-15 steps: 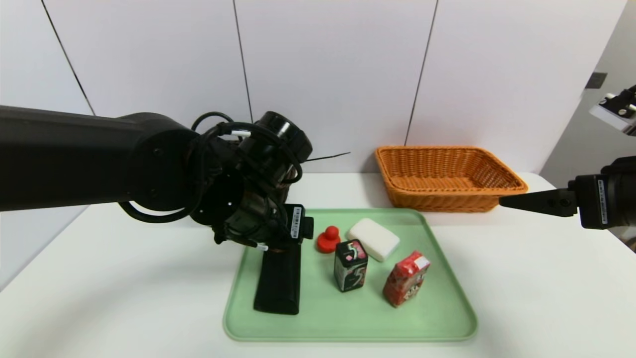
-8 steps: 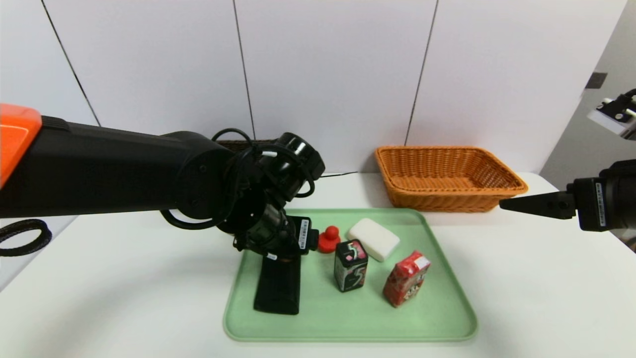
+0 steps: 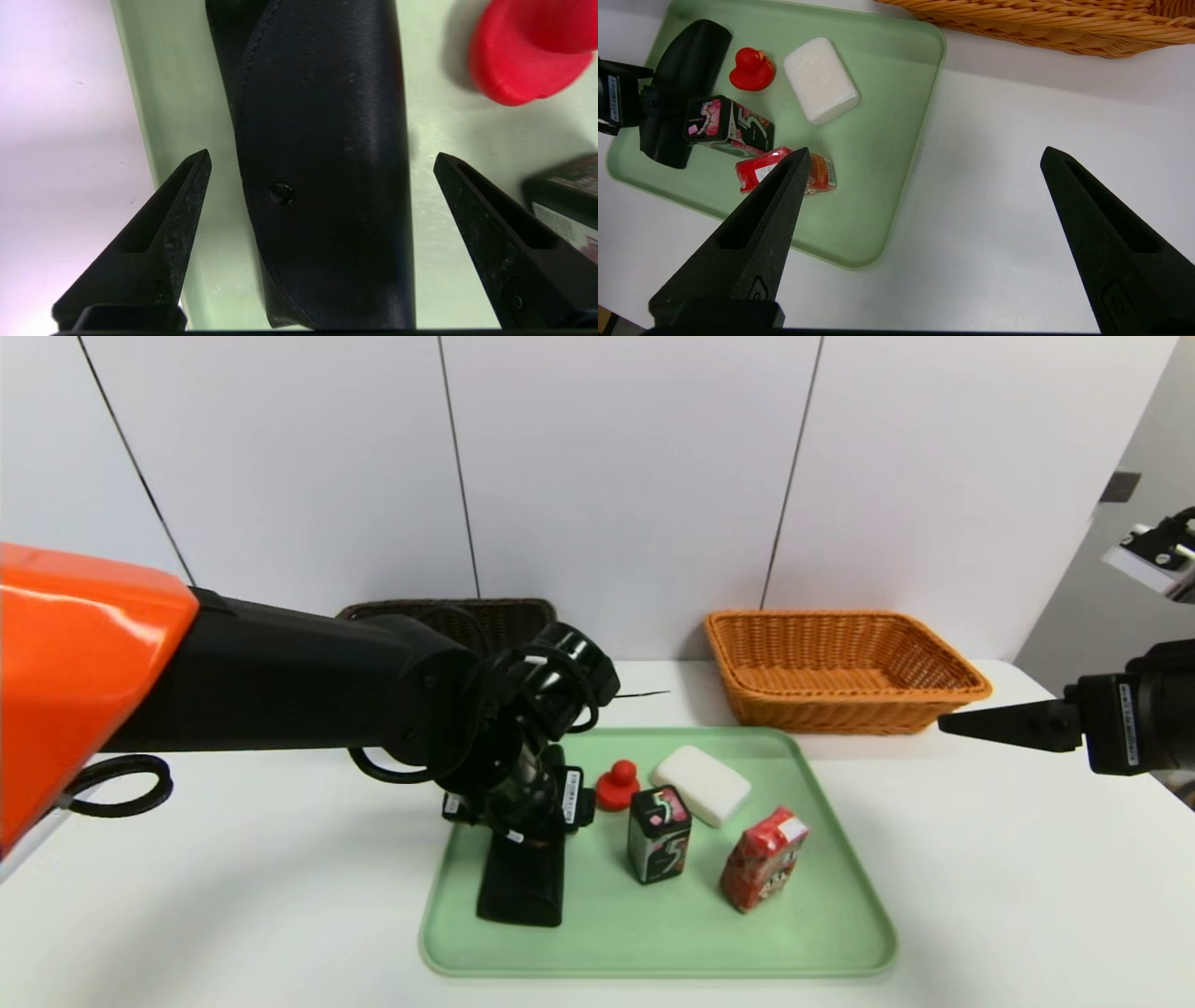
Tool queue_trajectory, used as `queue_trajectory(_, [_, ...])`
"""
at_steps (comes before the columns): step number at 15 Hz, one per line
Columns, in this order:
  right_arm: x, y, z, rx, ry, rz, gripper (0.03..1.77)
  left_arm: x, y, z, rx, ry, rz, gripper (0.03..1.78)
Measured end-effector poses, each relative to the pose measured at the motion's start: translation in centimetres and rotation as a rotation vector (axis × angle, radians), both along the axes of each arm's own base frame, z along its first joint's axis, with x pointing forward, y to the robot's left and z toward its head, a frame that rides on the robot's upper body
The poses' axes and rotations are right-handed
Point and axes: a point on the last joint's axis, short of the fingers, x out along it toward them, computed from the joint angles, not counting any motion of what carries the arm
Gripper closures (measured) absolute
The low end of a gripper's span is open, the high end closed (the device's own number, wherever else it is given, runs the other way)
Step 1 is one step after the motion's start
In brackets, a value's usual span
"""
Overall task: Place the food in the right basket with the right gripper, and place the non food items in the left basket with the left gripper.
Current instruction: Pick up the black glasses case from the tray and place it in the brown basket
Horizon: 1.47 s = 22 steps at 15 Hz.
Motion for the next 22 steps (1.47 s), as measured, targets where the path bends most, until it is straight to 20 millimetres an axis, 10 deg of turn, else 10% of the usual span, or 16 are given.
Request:
queue_trajectory(5, [-0.1,-0.1,-0.1,0.0,0.0,-0.003,0.1,0.4,-0.3,-1.2,0.021,0.023,0.004,0.12])
queue_trajectory(13, [-0.4,-0.1,0.1,0.002,-0.01,-0.002,0.1,0.2,-0.2,-0.8,0.019,0.019,0.002,1.08])
queue_trajectory(22, [-0.4,-0.1,0.2,0.003,-0.012,-0.002,0.1,-3.4,3.1,6.4,-0.067,-0.082,-0.002,1.32])
